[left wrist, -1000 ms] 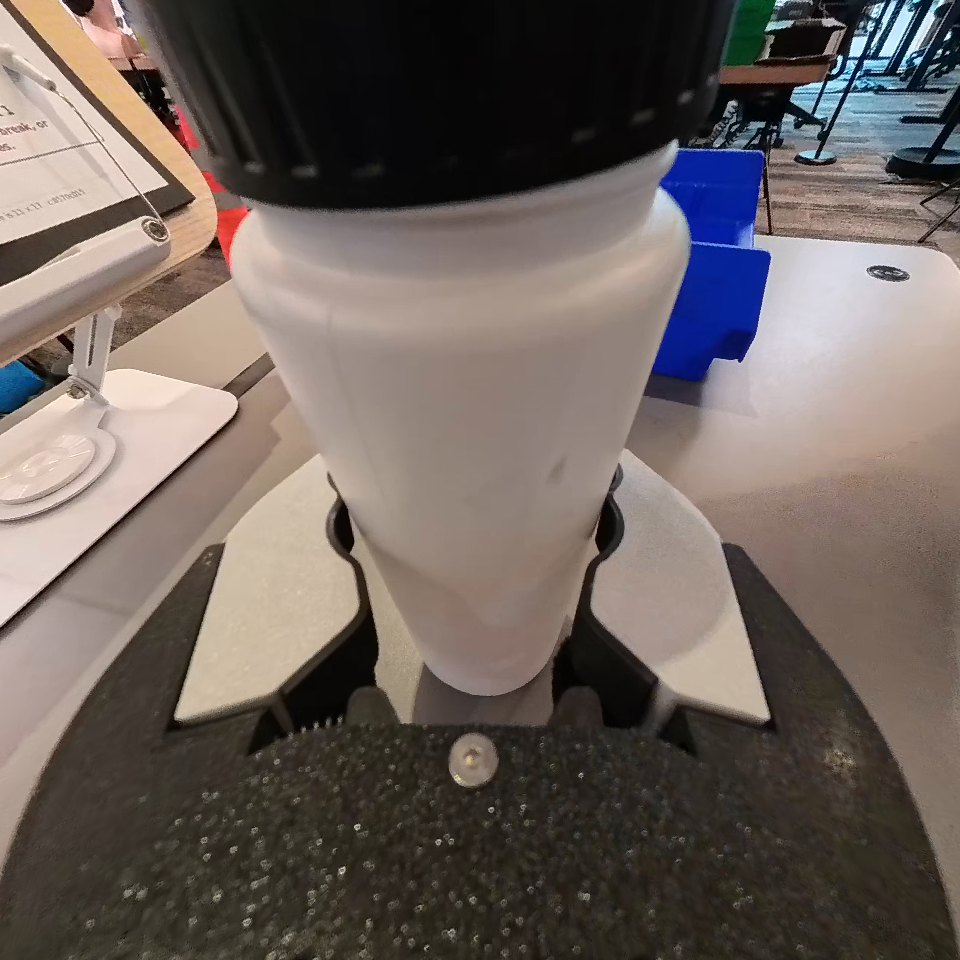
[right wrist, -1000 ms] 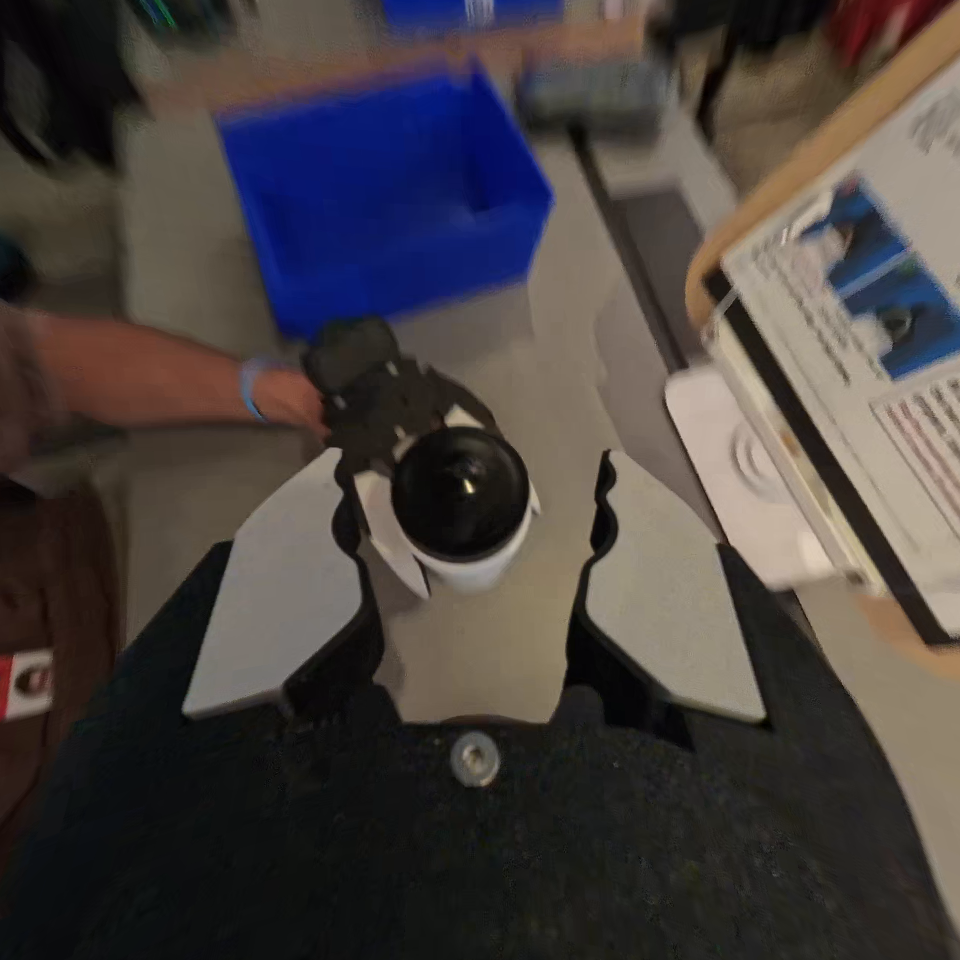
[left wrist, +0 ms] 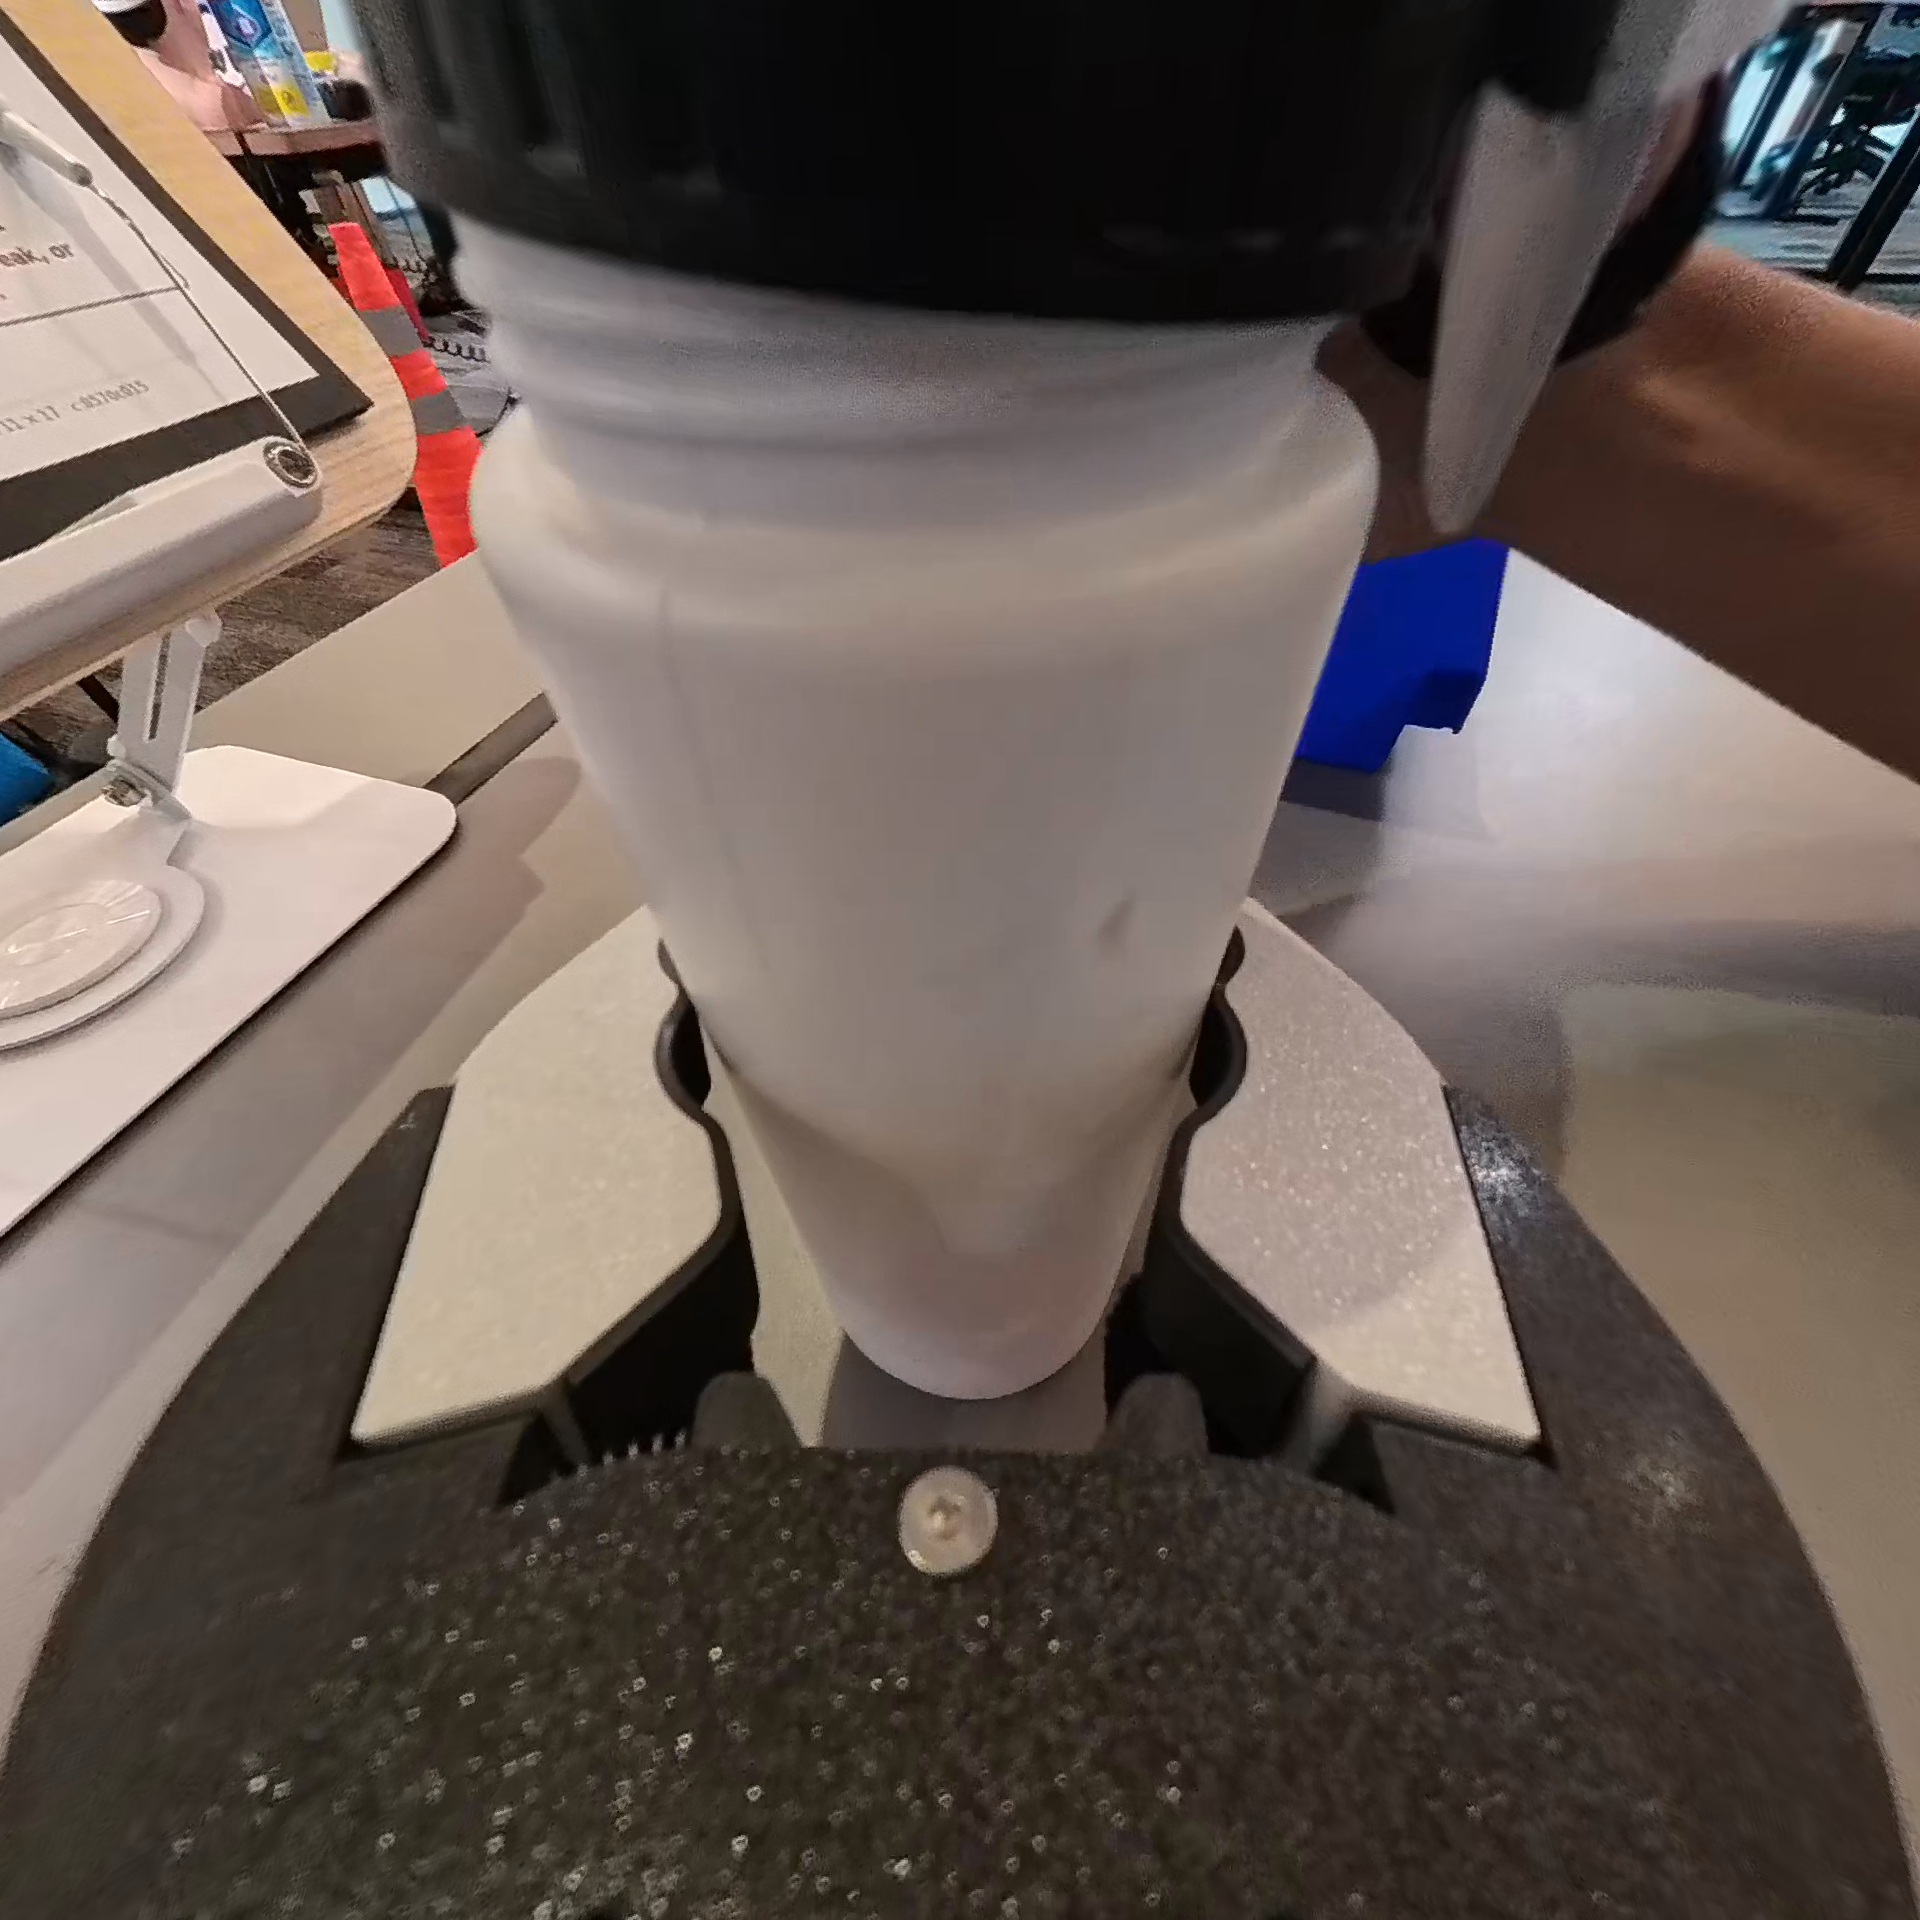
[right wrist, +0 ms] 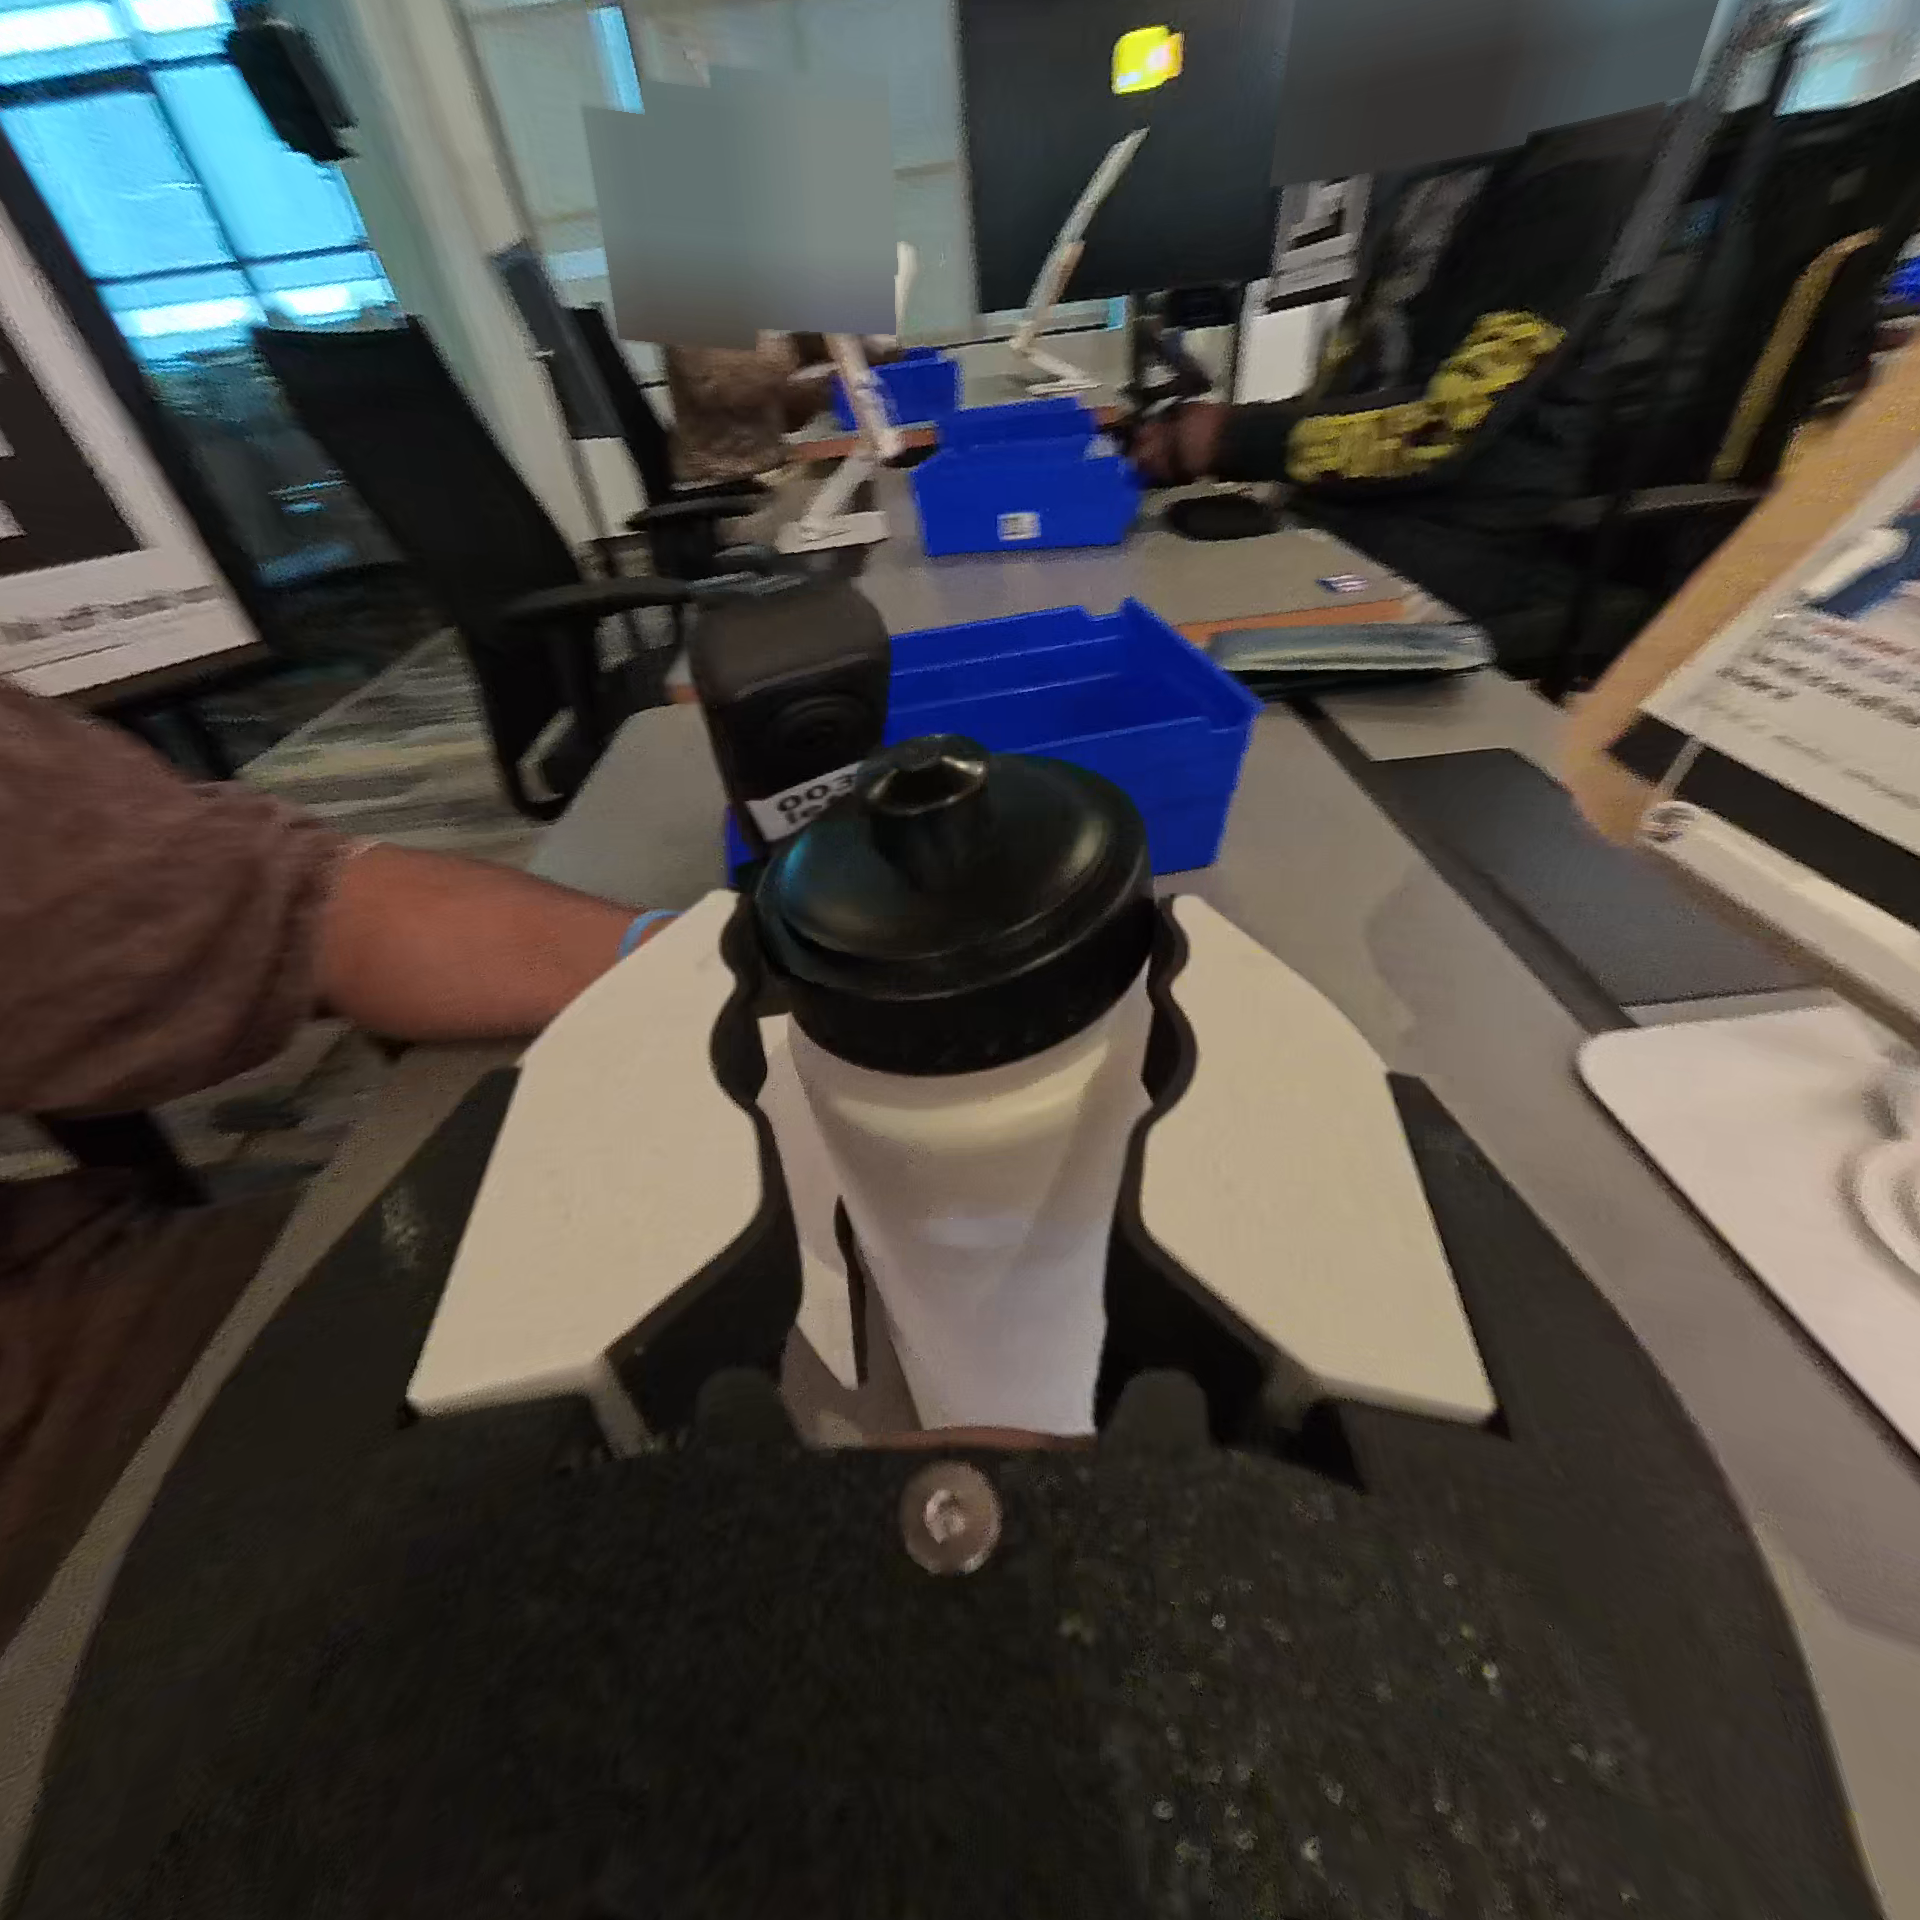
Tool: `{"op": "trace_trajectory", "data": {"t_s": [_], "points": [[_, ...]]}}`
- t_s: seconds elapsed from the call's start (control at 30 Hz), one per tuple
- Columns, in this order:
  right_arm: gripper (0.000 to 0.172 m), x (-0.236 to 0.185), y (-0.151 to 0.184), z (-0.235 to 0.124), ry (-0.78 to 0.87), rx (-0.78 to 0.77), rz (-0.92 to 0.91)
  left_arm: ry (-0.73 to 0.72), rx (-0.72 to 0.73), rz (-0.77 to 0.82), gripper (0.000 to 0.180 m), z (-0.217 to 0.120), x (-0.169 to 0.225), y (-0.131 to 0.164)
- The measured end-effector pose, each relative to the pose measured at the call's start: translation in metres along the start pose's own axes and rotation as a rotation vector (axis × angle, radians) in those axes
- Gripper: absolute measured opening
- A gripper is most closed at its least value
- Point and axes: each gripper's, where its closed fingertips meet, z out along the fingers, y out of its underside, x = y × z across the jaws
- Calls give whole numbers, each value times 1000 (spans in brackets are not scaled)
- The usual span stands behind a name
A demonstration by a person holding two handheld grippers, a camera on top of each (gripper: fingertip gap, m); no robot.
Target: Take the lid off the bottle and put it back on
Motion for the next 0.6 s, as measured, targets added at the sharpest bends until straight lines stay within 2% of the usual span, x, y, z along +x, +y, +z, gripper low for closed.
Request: {"op": "trace_trajectory", "data": {"t_s": [0.17,0.43,0.53,0.6], "points": [[71,3,0,0,272,48,62,-3,2,1,92,0,0,0],[71,6,3,-1,621,13,181,-12,3,5,92,0,0,0],[72,4,3,-3,695,-7,139,-11,0,7,92,0,1,0],[85,1,-3,-6,708,22,63,-10,0,4,92,0,1,0]]}}
